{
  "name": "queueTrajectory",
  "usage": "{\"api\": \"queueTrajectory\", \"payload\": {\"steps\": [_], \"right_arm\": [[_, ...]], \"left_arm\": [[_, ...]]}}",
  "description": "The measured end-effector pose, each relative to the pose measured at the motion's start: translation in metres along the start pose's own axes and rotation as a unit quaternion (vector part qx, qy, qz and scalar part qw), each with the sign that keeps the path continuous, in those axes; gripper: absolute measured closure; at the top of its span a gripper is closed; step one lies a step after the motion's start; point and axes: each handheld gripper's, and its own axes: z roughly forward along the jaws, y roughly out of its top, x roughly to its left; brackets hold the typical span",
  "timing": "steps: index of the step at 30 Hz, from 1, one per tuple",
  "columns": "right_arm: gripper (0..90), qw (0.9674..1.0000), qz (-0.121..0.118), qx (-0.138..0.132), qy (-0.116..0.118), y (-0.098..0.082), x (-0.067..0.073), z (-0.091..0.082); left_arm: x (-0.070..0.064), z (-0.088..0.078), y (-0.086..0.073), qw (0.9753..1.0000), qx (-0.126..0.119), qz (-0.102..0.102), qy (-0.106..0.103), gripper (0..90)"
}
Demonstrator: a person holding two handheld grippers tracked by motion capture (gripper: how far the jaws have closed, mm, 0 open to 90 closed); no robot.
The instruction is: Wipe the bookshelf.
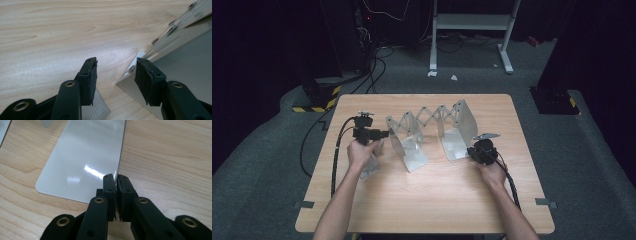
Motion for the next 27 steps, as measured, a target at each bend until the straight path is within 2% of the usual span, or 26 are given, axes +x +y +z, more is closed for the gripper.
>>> {"api": "queueTrajectory", "payload": {"steps": [4, 6, 8, 10, 11, 12, 15, 18, 22, 25, 27], "right_arm": [[87.0, 1.0, 0.004, 0.0, 0.0, 0.0, -0.002, 0.0], [87.9, 1.0, 0.007, 0.0, -0.004, -0.001, -0.004, -0.001], [89.2, 0.9998, 0.017, -0.002, -0.008, -0.002, -0.01, -0.002], [89.4, 0.9997, 0.022, -0.001, -0.007, -0.002, -0.011, -0.002], [89.4, 0.9997, 0.022, -0.001, -0.009, -0.002, -0.012, -0.003], [89.4, 0.9997, 0.022, -0.001, -0.009, -0.002, -0.012, -0.002], [89.7, 0.9997, 0.023, -0.001, -0.01, -0.002, -0.012, -0.002], [89.8, 0.9996, 0.021, -0.005, -0.016, -0.003, -0.011, -0.003], [89.7, 0.9996, 0.022, -0.006, -0.018, -0.003, -0.011, -0.003], [89.5, 0.9995, 0.022, -0.007, -0.02, -0.004, -0.009, -0.004], [89.5, 0.9995, 0.023, -0.007, -0.02, -0.005, -0.008, -0.003]], "left_arm": [[-0.005, -0.002, -0.003, 0.9999, 0.008, 0.01, 0.007, 52.4], [-0.005, -0.003, -0.004, 0.9997, 0.005, 0.018, 0.013, 48.7], [0.002, -0.001, -0.004, 1.0, 0.005, -0.001, 0.003, 42.2], [0.006, 0.002, -0.004, 0.9999, 0.004, -0.014, 0.004, 41.1], [0.008, 0.004, -0.004, 0.9996, -0.001, -0.028, -0.005, 40.1], [0.009, 0.004, -0.003, 0.9994, -0.005, -0.032, -0.009, 39.9], [0.009, 0.004, 0.001, 0.9997, -0.002, -0.023, -0.003, 38.6], [0.011, 0.005, 0.006, 0.9998, 0.001, -0.015, 0.012, 37.7], [0.013, 0.011, 0.006, 0.9996, 0.003, -0.024, 0.015, 36.7], [0.016, 0.016, 0.007, 0.9988, 0.0, -0.049, 0.001, 36.6], [0.013, 0.019, 0.01, 0.9986, 0.003, -0.053, 0.006, 36.2]]}}
